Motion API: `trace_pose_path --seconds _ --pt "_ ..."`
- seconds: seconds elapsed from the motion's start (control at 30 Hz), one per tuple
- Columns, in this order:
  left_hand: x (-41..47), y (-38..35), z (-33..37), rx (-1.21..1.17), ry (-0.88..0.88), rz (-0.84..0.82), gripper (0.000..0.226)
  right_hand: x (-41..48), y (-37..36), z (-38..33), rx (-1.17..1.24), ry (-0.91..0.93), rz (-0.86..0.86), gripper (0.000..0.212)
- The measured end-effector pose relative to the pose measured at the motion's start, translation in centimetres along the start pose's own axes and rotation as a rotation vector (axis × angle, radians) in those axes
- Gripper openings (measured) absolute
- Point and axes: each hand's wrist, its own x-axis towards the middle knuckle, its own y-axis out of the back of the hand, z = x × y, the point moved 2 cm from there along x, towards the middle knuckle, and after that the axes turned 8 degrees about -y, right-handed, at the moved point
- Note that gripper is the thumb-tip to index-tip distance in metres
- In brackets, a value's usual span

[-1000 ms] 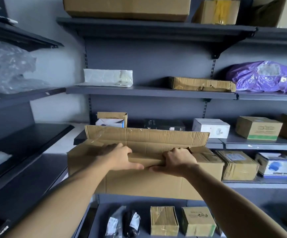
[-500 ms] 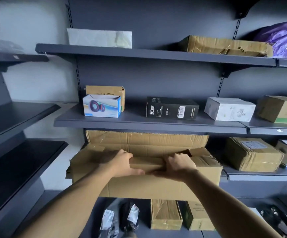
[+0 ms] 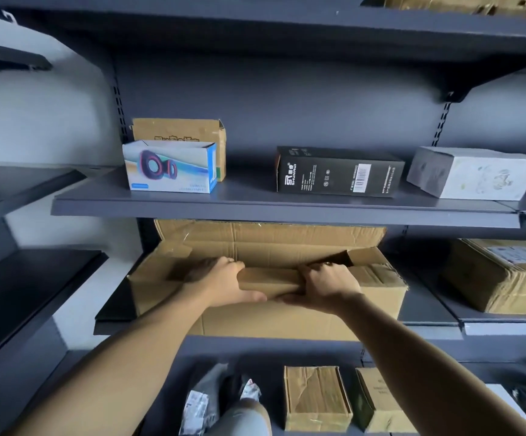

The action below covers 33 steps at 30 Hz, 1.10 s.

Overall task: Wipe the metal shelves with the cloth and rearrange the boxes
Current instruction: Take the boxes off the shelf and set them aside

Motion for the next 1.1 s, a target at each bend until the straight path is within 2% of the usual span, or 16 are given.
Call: trace_pose_path --seconds 0.37,0.63,0.73,0.9,1.1 --pt "4.4 0.0 -1.3 0.193 -0.029 0.103 0.108 4.4 -2.6 0.5 0.079 -0.046 0.016 0.088" --pt "5.2 -0.2 -0.8 0.251 -0.023 0.078 0.104 5.3 -3.1 0.5 0.148 -0.066 -0.016 0.1" --pt "3.6 -0.1 -0.6 0.245 -0.041 0.075 0.102 4.6 -2.3 0.5 0.134 -0.068 -0.034 0.095" --pt "-1.9 1.6 0.8 0.137 -0.034 0.05 0.087 1.7 0.8 0.5 0.251 -0.084 -0.143 0.077" --pt "-9.0 5.5 5.9 -0.035 -0.018 0.083 0.082 -4.8 7.1 -0.2 0.279 -0.104 -0.237 0.068"
